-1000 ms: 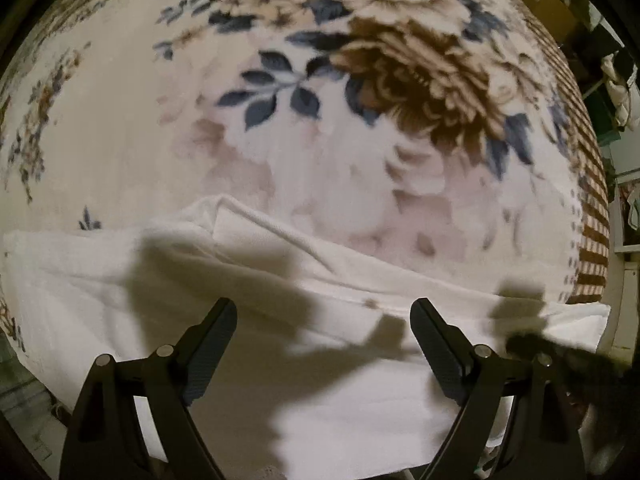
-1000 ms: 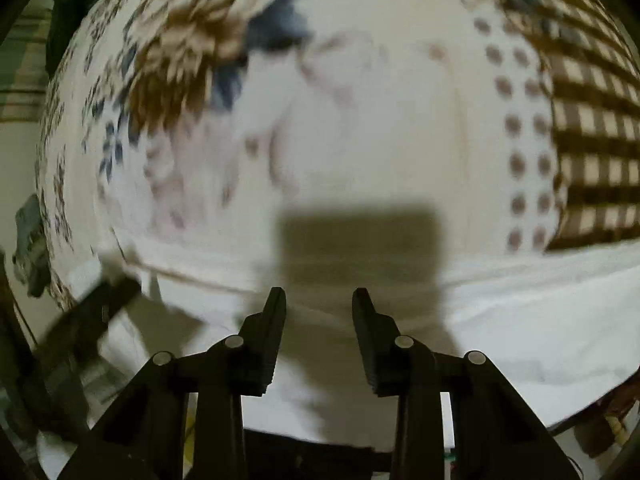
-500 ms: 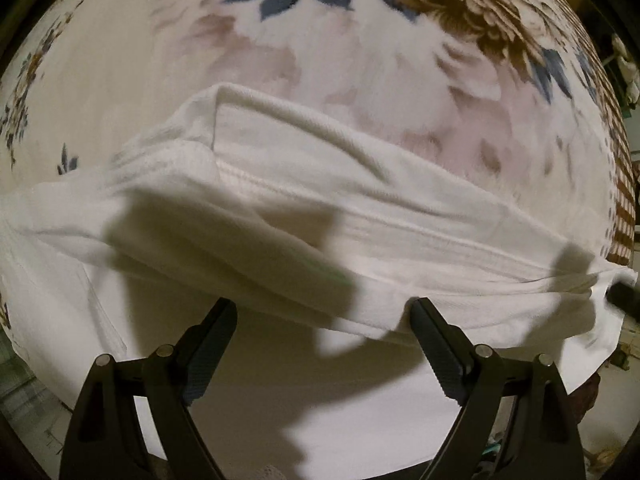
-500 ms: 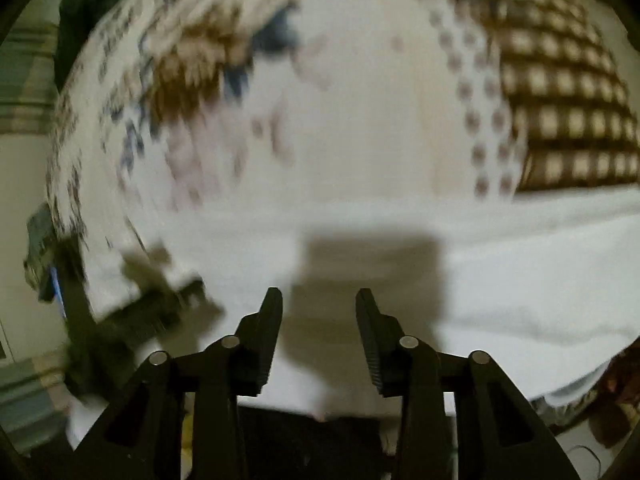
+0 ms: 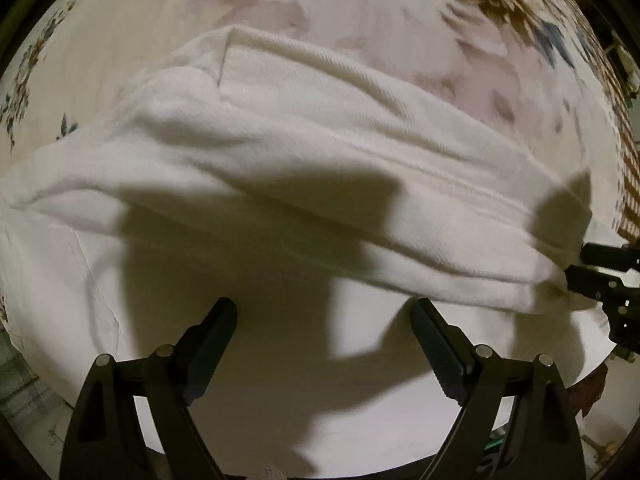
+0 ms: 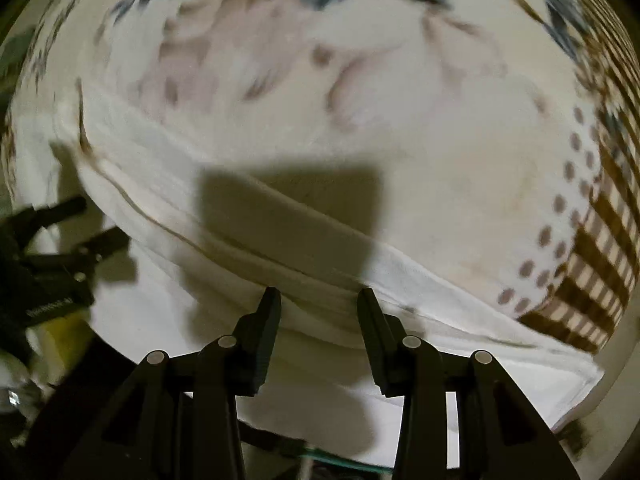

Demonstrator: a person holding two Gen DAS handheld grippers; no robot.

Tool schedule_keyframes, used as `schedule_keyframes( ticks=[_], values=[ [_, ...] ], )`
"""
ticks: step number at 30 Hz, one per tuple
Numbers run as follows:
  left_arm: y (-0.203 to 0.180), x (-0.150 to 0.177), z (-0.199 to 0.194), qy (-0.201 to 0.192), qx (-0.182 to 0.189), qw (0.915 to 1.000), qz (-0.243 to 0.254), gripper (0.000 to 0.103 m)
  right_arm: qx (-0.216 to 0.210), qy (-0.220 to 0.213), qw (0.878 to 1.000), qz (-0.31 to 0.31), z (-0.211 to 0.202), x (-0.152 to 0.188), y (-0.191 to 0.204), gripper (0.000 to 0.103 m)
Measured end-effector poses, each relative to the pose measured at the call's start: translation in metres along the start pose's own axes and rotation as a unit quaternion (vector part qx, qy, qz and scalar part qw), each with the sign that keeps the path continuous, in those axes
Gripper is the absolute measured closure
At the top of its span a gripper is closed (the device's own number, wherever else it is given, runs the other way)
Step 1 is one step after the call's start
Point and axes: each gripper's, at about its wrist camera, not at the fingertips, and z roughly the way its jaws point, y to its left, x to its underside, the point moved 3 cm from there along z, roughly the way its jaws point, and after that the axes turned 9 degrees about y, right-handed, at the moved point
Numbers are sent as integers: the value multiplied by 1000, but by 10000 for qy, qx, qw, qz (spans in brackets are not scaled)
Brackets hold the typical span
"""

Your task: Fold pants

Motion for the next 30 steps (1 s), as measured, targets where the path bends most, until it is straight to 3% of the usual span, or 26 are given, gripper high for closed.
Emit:
schedule_keyframes(
  ticks=[3, 5, 6, 11, 13, 16, 20, 26, 30],
  values=[
    [3, 9, 4, -9, 8, 10000, 11, 14, 193, -12, 9997, -166, 1, 0, 4, 63],
    [5, 13, 6, 3, 26, 10000, -3, 14, 203, -59, 9994, -264, 0, -5, 12, 83],
    [6, 15, 7, 11, 40, 10000, -6, 14, 210, -96, 9994, -274, -2, -6, 12, 101],
    [19, 23, -2, 13, 58, 10000, -1, 14, 395, -383, 9978, -374, -15, -6, 21, 103],
    [16, 11, 11, 8, 42, 10000, 18, 14, 454, -633, 9967, -230, -30, 3, 9, 103],
    [18, 14, 14, -7, 15, 10000, 29, 14, 209, -870, 9960, 11, -51, 7, 2, 103],
    [26, 14, 5, -21, 346, 9987, -383, 14, -614, -685, 9957, 131, -49, -1, -10, 102],
    [35, -6, -28, -547, 790, 9921, -812, 14, -675, -466, 9965, -150, -21, -7, 2, 102],
    [34, -21, -19, -522, 677, 9932, -786, 14, -833, -398, 9952, -329, -11, 11, 15, 102]
  ],
)
